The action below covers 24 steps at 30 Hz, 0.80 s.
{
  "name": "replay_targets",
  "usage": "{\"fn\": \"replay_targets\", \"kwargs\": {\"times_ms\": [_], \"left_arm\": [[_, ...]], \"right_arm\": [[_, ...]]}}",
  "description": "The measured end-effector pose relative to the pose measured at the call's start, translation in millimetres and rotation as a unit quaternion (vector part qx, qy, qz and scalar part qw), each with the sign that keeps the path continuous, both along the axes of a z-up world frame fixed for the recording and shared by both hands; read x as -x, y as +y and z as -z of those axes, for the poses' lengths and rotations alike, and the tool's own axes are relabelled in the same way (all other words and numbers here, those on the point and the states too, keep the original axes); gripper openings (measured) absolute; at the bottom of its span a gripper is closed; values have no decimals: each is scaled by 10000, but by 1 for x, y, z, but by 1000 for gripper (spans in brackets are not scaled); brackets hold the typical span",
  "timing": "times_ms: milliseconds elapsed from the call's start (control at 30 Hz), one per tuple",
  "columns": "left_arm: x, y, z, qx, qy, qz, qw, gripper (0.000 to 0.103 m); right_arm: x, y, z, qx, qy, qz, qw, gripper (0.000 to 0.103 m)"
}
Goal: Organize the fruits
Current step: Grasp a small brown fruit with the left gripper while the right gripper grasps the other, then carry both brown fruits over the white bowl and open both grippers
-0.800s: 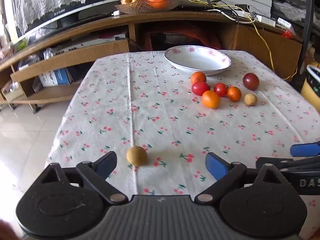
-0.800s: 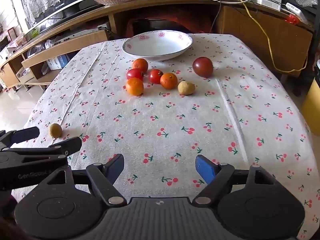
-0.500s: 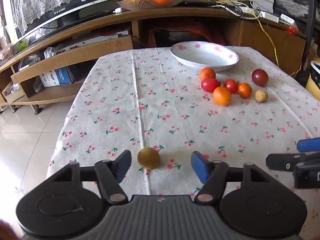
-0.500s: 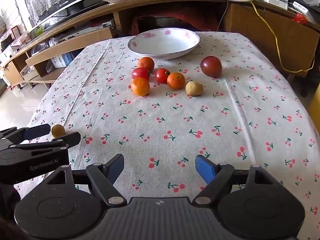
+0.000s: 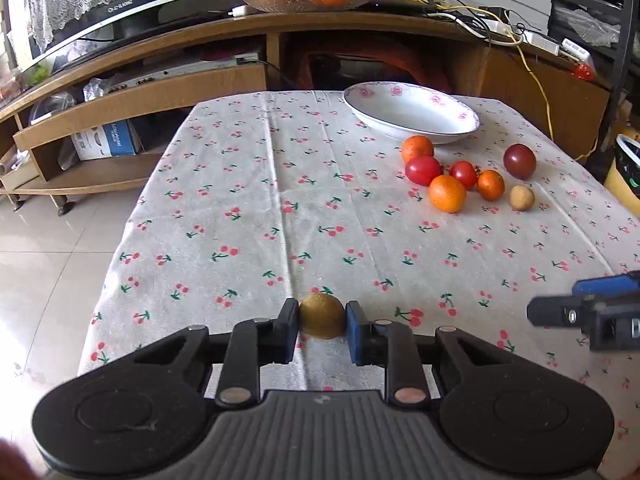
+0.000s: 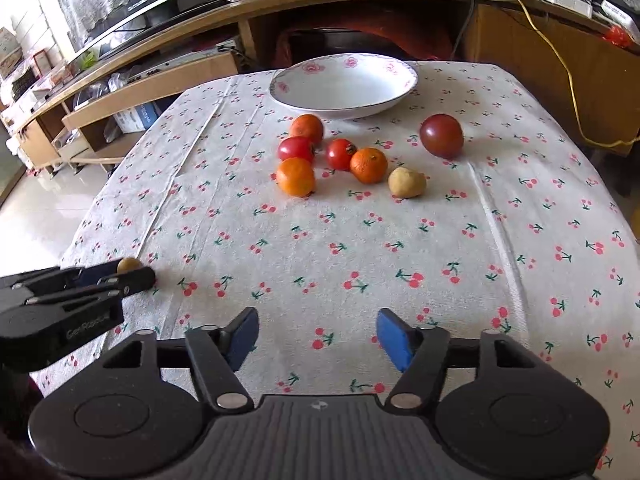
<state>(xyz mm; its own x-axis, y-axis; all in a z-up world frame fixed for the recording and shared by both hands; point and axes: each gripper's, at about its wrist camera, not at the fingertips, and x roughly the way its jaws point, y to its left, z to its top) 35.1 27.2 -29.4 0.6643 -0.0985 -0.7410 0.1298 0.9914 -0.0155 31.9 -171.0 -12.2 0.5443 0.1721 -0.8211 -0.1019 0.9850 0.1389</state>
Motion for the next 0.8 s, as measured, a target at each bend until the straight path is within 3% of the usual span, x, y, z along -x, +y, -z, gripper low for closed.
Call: {"fn": "replay_targets", "kwargs": {"times_ms": [300,500,667,800], "left_arm": [[-28,-29,-37,312,26,689,9971,33],[-70,-51,-40,469,174,1237,9911,33],[-93,-62,-40,475,90,1489,9877,33],[-104,-61,-33,589,226,1423,9878,33]], "right_arm": [[-34,-27,-20,246,-373,39,9990,51],[-71,-37,-12,484,-561,-228,9970,46],[-95,-42,-1,625,-440,-406,9962,36],[-108,-47,9,394,-261,-457,9978,30]]}}
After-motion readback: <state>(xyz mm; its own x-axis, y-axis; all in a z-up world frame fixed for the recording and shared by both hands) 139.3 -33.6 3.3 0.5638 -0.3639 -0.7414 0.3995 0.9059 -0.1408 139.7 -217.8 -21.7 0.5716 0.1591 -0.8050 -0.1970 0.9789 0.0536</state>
